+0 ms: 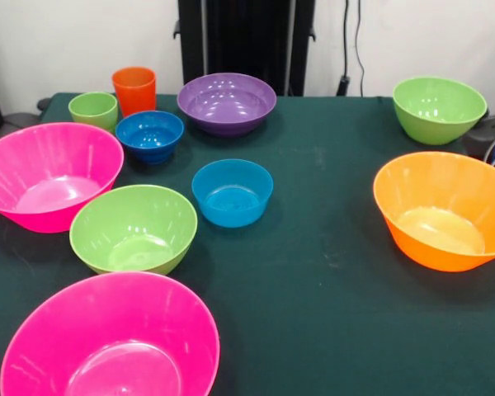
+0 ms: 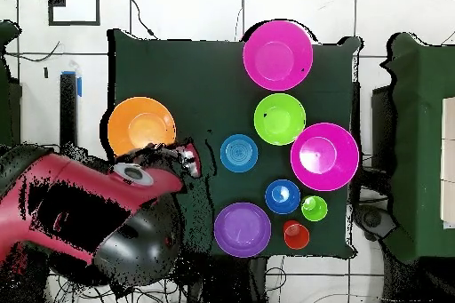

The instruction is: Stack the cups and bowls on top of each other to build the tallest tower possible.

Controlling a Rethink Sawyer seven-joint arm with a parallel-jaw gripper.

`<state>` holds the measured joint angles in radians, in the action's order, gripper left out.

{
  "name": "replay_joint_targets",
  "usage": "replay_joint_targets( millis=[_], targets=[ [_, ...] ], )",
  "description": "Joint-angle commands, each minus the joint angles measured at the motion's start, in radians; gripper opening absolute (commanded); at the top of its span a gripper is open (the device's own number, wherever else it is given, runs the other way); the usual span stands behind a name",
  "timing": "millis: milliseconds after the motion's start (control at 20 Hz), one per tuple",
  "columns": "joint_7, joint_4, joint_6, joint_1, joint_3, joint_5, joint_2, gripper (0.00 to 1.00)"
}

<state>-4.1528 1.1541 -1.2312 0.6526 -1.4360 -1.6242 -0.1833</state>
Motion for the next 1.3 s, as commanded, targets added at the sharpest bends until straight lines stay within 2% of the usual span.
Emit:
replay_joint_targets(
  millis=[50,150,300,500,900,1300],
  targets=[
    [-0.137,0.159,0.013,-0.053,0.115,0.029,0.016,1.00],
    [-0.175,0.160,-0.012,-0.070,0.115,0.014,0.029,1.00],
    [-0.182,0.162,-0.019,-0.095,0.136,0.016,0.038,1.00],
    [-0.174,0.135,-0.045,-0.113,0.135,-0.019,0.072,1.00],
    [-0.020,0.097,-0.050,-0.093,0.177,-0.025,0.059,1.00],
    [0.211,0.029,-0.029,-0.149,0.272,-0.020,0.045,1.00]
  ],
)
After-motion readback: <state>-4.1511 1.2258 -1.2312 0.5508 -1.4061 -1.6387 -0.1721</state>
